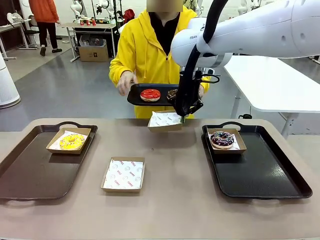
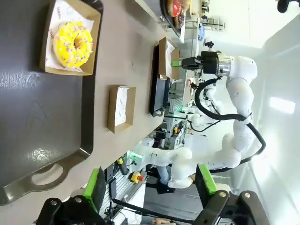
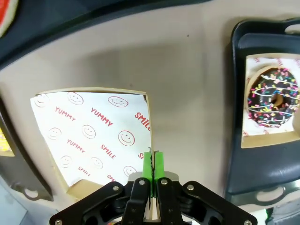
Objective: Individually package the donuts and arrange them on the tray.
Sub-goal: Place the picked Paper togo box on the Handle tray while simultaneously picking up another Paper togo box from the table with the other hand.
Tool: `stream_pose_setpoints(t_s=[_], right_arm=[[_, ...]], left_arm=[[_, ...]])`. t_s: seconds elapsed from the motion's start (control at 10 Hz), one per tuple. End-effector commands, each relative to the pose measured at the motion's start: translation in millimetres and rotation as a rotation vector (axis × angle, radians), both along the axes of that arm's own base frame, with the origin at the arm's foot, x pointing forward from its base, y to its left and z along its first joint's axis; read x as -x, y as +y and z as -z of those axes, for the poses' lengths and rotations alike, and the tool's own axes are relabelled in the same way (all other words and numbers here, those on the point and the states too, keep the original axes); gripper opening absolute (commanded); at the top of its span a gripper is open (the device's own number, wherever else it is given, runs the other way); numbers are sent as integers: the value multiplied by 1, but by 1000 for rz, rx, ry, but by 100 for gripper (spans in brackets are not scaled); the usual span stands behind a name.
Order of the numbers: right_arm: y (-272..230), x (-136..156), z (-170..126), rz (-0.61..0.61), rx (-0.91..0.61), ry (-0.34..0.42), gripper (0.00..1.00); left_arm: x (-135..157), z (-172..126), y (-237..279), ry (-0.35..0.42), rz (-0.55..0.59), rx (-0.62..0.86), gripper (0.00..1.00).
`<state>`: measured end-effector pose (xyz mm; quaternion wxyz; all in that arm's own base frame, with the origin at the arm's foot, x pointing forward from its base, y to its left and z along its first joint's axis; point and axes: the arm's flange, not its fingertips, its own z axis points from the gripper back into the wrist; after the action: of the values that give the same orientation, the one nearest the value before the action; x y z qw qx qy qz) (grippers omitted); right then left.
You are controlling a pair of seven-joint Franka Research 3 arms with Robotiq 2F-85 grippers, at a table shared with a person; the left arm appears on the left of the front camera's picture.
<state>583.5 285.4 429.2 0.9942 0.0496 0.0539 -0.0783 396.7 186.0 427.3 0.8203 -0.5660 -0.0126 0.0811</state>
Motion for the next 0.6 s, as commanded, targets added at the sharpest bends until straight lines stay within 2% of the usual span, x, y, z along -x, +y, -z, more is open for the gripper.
stream_pose_setpoints(t_s=[0.0, 0.2, 0.3, 0.5], right_arm=[[-2, -7, 3, -26, 0, 22, 0], [-3, -8, 8, -43, -4, 37, 0], [-2, -2, 7, -9, 4, 16, 0], [-2, -2, 7, -9, 4, 16, 0]], left_arm=[[-13, 10, 6, 17, -15, 50, 100], [-17, 18, 8, 25, -2, 5, 100], [-8, 20, 4, 40, -13, 21, 100], [-8, 20, 4, 40, -13, 21, 100]])
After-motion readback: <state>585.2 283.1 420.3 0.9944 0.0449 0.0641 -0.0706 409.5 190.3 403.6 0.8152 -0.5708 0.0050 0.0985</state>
